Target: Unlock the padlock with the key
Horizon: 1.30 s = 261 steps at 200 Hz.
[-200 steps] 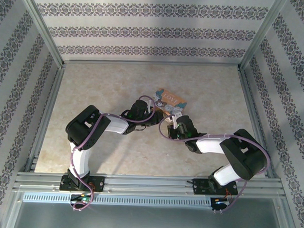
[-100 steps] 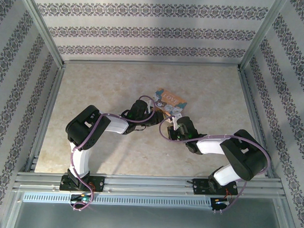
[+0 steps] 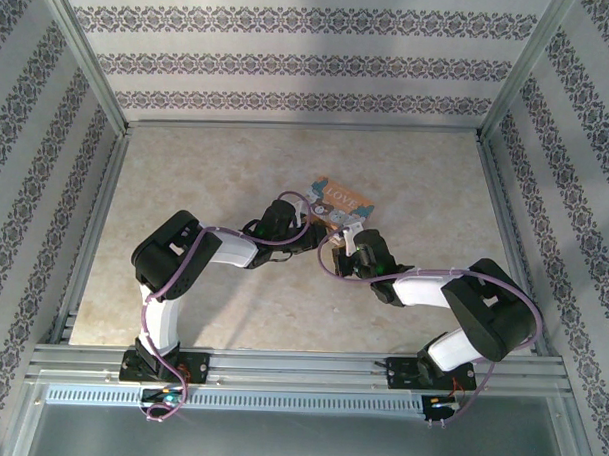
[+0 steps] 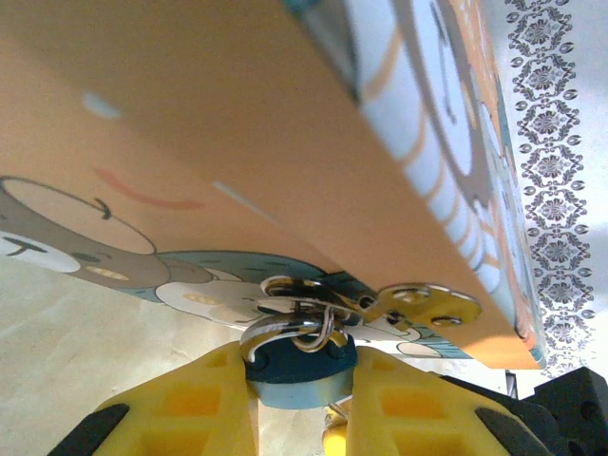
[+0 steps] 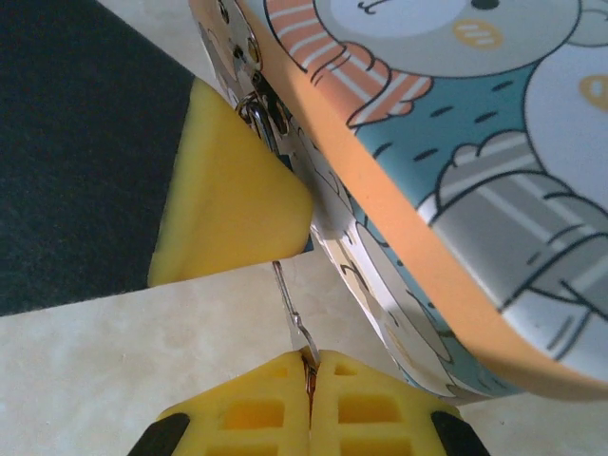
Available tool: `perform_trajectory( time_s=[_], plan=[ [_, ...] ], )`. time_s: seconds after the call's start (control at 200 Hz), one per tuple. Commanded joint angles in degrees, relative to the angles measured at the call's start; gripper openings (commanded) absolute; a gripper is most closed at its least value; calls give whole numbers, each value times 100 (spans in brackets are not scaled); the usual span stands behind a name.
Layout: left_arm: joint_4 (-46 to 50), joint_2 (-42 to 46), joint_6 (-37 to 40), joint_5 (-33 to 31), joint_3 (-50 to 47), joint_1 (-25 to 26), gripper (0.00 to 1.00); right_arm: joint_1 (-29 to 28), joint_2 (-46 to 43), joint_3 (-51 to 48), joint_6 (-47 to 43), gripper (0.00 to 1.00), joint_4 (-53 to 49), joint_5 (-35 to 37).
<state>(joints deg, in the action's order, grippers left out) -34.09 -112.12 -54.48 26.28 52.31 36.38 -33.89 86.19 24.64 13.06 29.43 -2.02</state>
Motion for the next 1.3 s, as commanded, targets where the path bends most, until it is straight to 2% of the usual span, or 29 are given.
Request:
perform_trajectory(
  time_s=[0.0,0.61,1.299],
  plan=[
    [-101,292,25,-23,101,71,23,-3,33,142,-58,0,167,-26],
    [-102,339,16,-18,92,71,23,-4,258,263,-23,0,246,80],
    [-127,298,3,0,94,72,23,137,-111,128,30,0,378,31]
  ],
)
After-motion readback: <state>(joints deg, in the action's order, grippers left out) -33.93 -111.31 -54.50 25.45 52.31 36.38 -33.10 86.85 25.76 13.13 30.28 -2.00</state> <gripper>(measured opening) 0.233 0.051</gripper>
